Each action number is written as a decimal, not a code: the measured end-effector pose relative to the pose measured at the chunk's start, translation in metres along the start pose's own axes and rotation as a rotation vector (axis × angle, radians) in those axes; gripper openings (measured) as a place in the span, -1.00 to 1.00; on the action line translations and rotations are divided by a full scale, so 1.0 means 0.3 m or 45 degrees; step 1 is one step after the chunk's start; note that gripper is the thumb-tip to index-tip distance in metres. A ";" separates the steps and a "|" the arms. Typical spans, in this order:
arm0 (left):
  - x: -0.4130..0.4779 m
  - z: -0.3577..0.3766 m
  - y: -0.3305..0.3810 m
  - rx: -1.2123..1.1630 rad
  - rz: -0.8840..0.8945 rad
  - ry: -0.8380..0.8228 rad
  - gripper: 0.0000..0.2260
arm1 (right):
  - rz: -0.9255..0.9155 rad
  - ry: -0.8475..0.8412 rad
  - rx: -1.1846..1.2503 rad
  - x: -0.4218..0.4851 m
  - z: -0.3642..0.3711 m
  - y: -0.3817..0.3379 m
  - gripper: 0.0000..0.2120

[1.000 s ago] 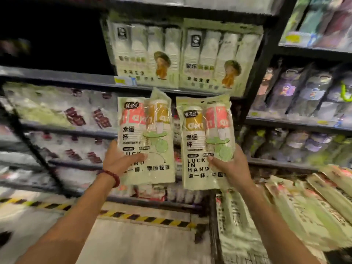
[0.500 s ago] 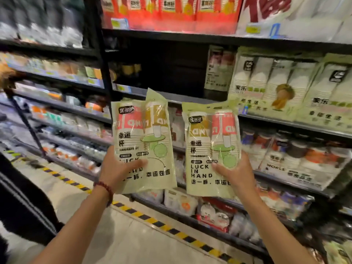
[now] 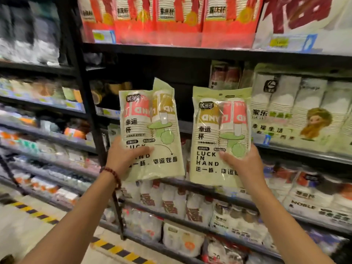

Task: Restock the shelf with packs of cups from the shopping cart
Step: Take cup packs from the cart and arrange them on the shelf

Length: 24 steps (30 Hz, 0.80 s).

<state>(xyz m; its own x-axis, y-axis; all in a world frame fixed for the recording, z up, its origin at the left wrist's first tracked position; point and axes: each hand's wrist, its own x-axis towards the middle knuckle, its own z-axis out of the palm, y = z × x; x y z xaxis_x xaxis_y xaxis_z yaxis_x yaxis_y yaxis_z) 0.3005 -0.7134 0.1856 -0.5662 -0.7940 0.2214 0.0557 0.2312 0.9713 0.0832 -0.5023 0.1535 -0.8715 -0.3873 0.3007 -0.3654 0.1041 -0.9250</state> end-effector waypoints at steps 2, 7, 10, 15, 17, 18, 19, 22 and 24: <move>0.114 0.007 -0.003 -0.009 0.004 -0.007 -0.71 | 0.001 0.009 0.020 0.084 0.037 -0.019 -0.48; 0.358 0.020 -0.016 -0.053 -0.064 -0.010 -0.74 | 0.002 -0.012 0.042 0.254 0.126 -0.050 -0.41; 0.495 0.015 -0.027 -0.044 -0.090 -0.025 -0.74 | -0.005 -0.009 0.011 0.340 0.181 -0.070 -0.33; 0.694 0.001 -0.030 -0.055 -0.093 -0.100 -0.70 | -0.033 0.007 -0.007 0.451 0.277 -0.122 -0.57; 0.766 -0.003 -0.028 -0.051 -0.081 -0.123 -0.71 | -0.048 0.046 -0.018 0.486 0.320 -0.133 -0.59; 0.803 -0.009 -0.031 -0.039 -0.066 -0.136 -0.72 | -0.044 0.060 -0.014 0.504 0.343 -0.135 -0.60; 0.840 -0.017 -0.033 -0.014 -0.047 -0.149 -0.73 | -0.037 0.074 -0.001 0.525 0.365 -0.136 -0.59; 0.946 -0.039 -0.040 0.029 0.012 -0.208 -0.73 | 0.038 0.125 0.071 0.588 0.421 -0.148 -0.43; 1.008 -0.047 -0.040 -0.003 0.025 -0.250 -0.73 | 0.057 0.147 0.056 0.639 0.445 -0.167 -0.40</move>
<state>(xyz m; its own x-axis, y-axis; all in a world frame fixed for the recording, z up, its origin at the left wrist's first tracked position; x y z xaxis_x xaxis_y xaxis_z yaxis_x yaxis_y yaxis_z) 0.1402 -0.9643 0.2422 -0.7143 -0.6646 0.2192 0.0698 0.2439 0.9673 -0.0218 -0.7041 0.2264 -0.9193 -0.2753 0.2813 -0.3128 0.0773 -0.9467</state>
